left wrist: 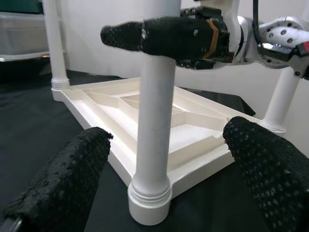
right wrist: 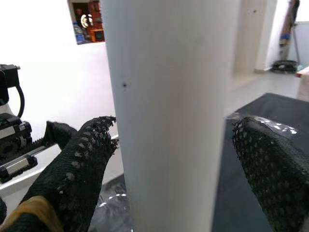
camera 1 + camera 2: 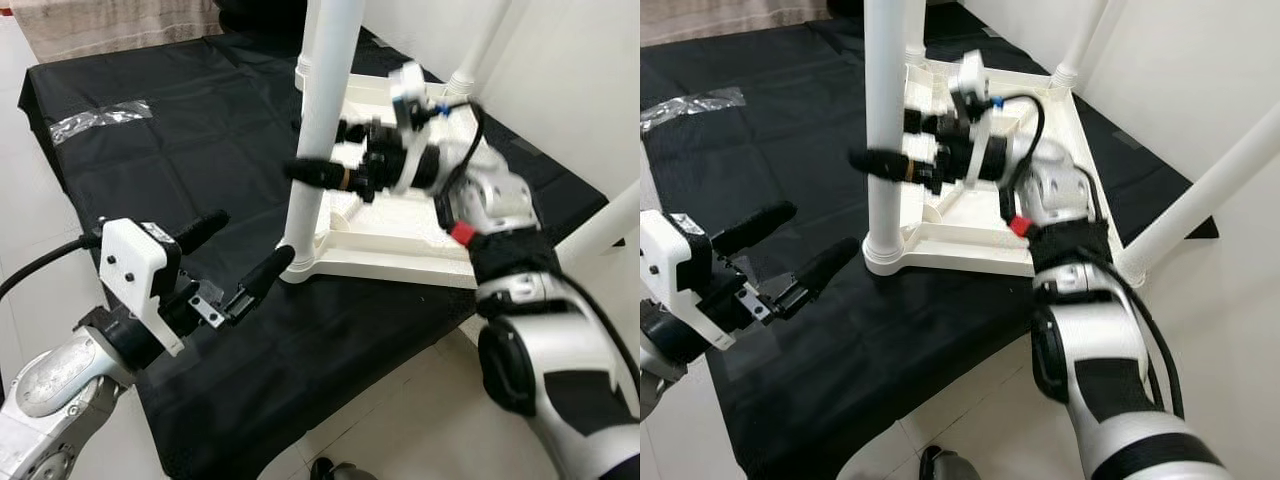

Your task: Building children table

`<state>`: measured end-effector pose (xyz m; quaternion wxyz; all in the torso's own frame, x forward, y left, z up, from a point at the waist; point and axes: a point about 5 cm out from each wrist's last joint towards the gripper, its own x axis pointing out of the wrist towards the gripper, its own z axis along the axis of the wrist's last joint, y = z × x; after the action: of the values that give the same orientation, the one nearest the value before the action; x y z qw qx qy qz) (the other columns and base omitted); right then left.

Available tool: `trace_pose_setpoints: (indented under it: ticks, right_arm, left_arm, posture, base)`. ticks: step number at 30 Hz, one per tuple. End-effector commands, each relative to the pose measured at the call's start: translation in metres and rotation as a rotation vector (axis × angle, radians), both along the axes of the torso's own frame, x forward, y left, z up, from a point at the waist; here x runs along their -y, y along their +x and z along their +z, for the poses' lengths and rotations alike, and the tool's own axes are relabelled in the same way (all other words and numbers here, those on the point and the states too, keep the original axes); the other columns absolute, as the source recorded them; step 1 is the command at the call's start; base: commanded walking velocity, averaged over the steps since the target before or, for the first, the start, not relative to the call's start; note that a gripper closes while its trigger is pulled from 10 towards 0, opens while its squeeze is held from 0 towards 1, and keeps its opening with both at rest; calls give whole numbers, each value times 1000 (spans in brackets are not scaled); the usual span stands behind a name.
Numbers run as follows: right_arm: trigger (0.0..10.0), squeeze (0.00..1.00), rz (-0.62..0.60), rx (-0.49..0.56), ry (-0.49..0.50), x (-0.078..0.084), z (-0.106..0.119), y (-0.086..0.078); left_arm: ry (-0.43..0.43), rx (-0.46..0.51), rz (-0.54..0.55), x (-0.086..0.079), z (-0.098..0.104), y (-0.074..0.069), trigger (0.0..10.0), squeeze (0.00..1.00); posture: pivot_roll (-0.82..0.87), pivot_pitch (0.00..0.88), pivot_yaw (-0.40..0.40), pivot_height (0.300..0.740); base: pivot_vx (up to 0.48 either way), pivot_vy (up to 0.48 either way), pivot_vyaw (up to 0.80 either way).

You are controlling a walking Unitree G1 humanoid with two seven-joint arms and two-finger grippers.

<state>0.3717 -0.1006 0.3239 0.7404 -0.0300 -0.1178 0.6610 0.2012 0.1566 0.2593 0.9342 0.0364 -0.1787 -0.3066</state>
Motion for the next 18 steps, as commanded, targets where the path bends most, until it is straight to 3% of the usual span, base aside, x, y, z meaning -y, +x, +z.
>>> trace_pose_setpoints:
  ticks: [1, 2, 9, 10, 11, 12, 18]
  right_arm:
    - [10000, 988, 19, -5, 0, 0, -4, 1]
    - [10000, 0, 17, 8, -13, -2, -4, 3]
    - [10000, 0, 160, -22, -73, 3, -8, 1]
    - [1020, 0, 176, -29, -71, 4, -8, 0]
    - [1020, 0, 186, -33, -67, 4, -8, 0]
    - [0, 0, 188, -34, -65, 5, -8, 0]
    - [0, 0, 183, -43, -67, 7, -13, 1]
  left_arm:
    - [12, -8, -3, 0, 0, -3, 10000, 0]
    - [12, -8, -1, 0, 0, -4, 10000, 0]
    - [11, -9, -3, -1, 0, -3, 10000, 0]
    - [11, -9, -3, -1, 0, -3, 10000, 0]
    - [11, -10, -3, -1, 0, -3, 10000, 0]
    - [11, -11, -5, 0, 0, -2, 10000, 0]
    - [10, -12, -9, 0, 0, -2, 10000, 0]
  posture:
    - [157, 246, -150, 740]
    - [157, 246, -151, 740]
    - [155, 247, -146, 740]
    - [153, 247, -142, 740]
    - [153, 247, -142, 740]
    - [151, 242, -141, 740]
    - [144, 241, -136, 740]
  base:
    - [0, 0, 0]
    - [0, 0, 0]
    - [0, 0, 0]
    - [0, 0, 0]
    - [0, 0, 0]
    - [0, 0, 0]
    - [0, 0, 0]
